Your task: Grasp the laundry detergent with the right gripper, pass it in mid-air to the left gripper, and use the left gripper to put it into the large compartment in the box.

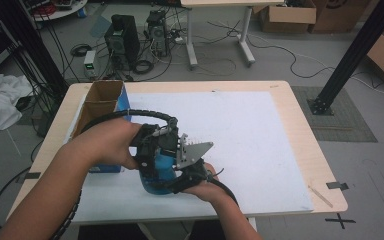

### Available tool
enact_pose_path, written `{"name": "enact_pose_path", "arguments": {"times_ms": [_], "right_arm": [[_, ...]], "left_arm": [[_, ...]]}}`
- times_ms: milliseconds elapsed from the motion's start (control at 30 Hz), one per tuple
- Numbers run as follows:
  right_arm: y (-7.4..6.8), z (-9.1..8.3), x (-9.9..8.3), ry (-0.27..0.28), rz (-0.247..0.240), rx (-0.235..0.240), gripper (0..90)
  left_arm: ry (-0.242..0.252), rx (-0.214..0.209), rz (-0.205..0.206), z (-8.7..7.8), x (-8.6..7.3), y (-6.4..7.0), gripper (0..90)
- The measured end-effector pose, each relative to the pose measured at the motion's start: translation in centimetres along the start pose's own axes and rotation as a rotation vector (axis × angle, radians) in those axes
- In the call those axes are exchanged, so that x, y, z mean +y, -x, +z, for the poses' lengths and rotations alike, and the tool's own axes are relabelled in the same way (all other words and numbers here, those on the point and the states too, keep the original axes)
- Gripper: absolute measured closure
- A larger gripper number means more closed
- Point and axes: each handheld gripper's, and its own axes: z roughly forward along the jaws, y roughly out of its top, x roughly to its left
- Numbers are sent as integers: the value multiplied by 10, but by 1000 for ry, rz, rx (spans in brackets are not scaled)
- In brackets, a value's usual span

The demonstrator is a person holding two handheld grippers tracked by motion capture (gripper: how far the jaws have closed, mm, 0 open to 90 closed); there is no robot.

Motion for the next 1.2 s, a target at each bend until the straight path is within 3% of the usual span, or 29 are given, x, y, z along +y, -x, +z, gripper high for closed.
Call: {"name": "enact_pose_path", "arguments": {"times_ms": [433,600,733,933,1100,1200], "right_arm": [[3,-9,-2,8,51,-17,311],[2,-17,0,6,56,-29,252],[4,-30,5,-33,73,-41,163],[4,-44,13,-72,65,-60,103],[6,-60,24,-169,56,-100,9],[7,-69,30,-245,61,-111,0]], "left_arm": [[8,-9,-14,-5,0,-4,391],[12,-35,-48,-6,-2,-10,389],[0,-66,-121,-9,-4,-18,388],[-1,-63,-172,-16,-9,-24,387],[2,-77,-229,-25,-18,-28,387],[-6,-73,-292,-36,-25,-33,386]]}}
